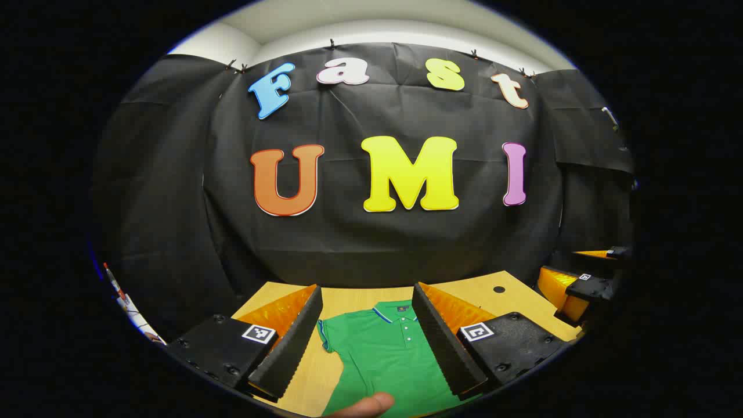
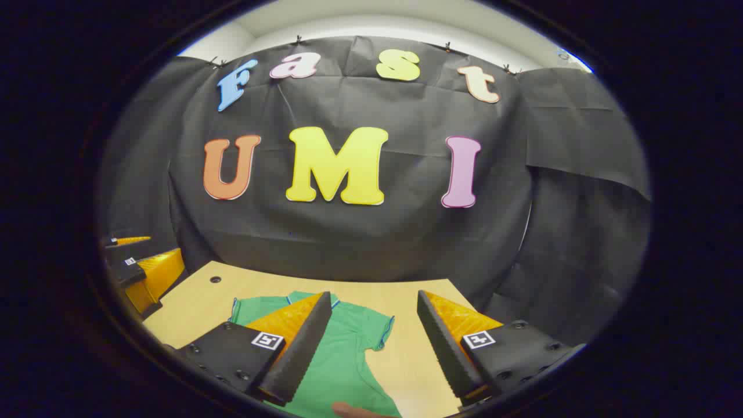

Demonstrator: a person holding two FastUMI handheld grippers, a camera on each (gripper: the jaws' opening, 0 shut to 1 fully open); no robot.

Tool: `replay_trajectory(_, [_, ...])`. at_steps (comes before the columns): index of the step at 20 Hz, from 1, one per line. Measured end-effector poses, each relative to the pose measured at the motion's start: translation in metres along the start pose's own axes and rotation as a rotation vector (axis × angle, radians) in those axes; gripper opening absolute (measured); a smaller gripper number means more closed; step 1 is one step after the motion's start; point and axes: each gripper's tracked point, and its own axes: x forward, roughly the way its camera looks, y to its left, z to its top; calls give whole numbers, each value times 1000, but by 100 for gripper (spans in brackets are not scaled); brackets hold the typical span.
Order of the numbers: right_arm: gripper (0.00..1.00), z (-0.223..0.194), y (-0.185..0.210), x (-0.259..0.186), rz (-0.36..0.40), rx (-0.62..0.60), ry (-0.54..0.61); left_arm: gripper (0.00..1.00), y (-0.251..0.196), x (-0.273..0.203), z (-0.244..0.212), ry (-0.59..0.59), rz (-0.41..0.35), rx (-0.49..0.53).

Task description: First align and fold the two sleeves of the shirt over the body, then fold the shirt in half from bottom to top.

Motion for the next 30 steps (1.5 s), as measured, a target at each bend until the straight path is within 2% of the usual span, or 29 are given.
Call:
replay_trajectory(2, [96, 5, -5, -1, 3, -2, -12, 94, -4, 1, -4, 10, 2, -8])
replay_trajectory(3, [96, 7, -7, -1, 4, -5, -18, 100, -5, 1, -4, 11, 4, -10])
replay_trajectory(10, [96, 24, -22, -4, 0, -18, -63, 99, -17, 4, -3, -4, 11, -17])
replay_trajectory(12, [94, 24, -23, -3, 6, -15, -59, 99, -18, 3, -2, -5, 11, -22])
replay_trajectory(18, [96, 13, -29, 2, 11, -3, -31, 100, -24, 0, -9, 5, 7, -17])
replay_trajectory(24, [96, -15, -39, 39, 0, 11, 32, 100, -17, -4, -16, 11, 32, -12])
replay_trajectory(30, [96, -60, -48, 109, -17, 26, 134, 100, -7, -2, -9, -13, 74, 5])
